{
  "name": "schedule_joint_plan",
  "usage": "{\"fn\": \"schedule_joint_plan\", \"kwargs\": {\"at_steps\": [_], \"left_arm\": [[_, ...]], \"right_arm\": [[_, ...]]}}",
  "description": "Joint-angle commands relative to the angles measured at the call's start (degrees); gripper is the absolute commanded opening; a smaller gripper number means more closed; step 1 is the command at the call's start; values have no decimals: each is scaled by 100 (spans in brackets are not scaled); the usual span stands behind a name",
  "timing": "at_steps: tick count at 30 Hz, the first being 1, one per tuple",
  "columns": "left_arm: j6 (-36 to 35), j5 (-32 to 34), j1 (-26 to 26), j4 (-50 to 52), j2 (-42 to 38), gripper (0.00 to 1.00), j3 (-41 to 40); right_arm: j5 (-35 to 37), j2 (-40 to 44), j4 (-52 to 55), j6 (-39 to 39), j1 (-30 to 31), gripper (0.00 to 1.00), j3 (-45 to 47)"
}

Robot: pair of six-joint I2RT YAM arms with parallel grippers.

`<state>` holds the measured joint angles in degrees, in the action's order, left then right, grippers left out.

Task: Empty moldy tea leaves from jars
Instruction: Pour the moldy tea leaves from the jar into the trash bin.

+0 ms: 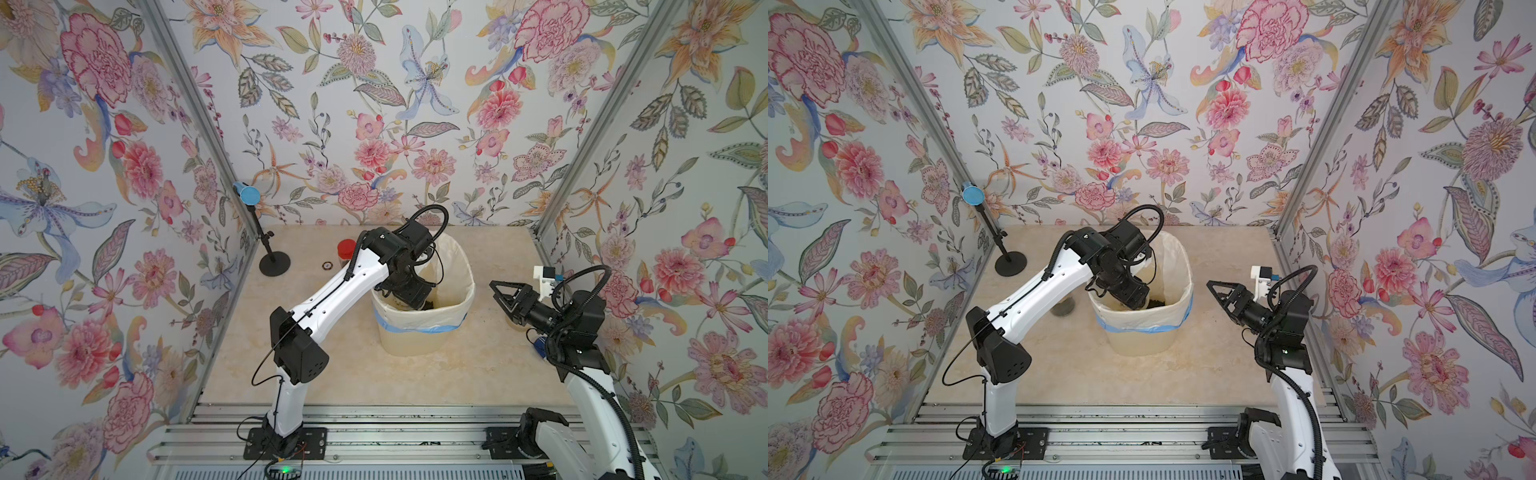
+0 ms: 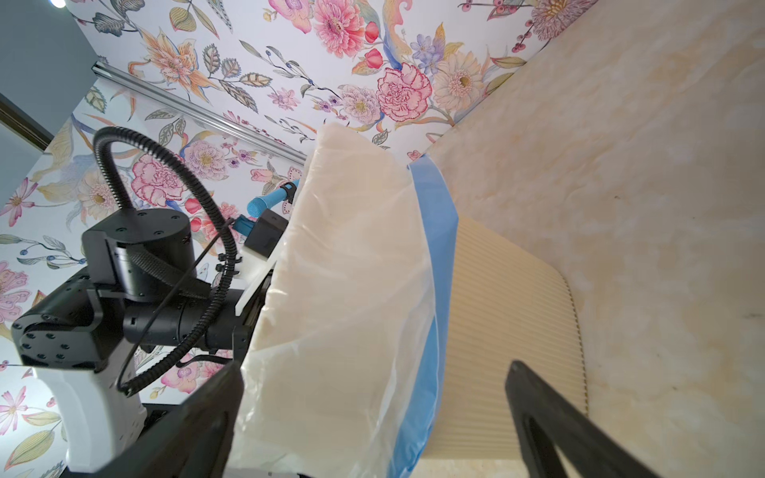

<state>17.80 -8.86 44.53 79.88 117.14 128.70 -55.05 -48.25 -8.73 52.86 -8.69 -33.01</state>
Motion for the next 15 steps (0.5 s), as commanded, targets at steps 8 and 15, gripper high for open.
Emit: {"fn": "schedule_joint_plan", "kwargs": {"at_steps": [8,15], "left_arm": [[409,-685,-146,-198,-68,36,760],[458,-432,-191,-196,-191,40,834]], "right_arm": [[79,72,-272,-73,120,100,154],[123,81,-123,-237,148,100,-42]]}}
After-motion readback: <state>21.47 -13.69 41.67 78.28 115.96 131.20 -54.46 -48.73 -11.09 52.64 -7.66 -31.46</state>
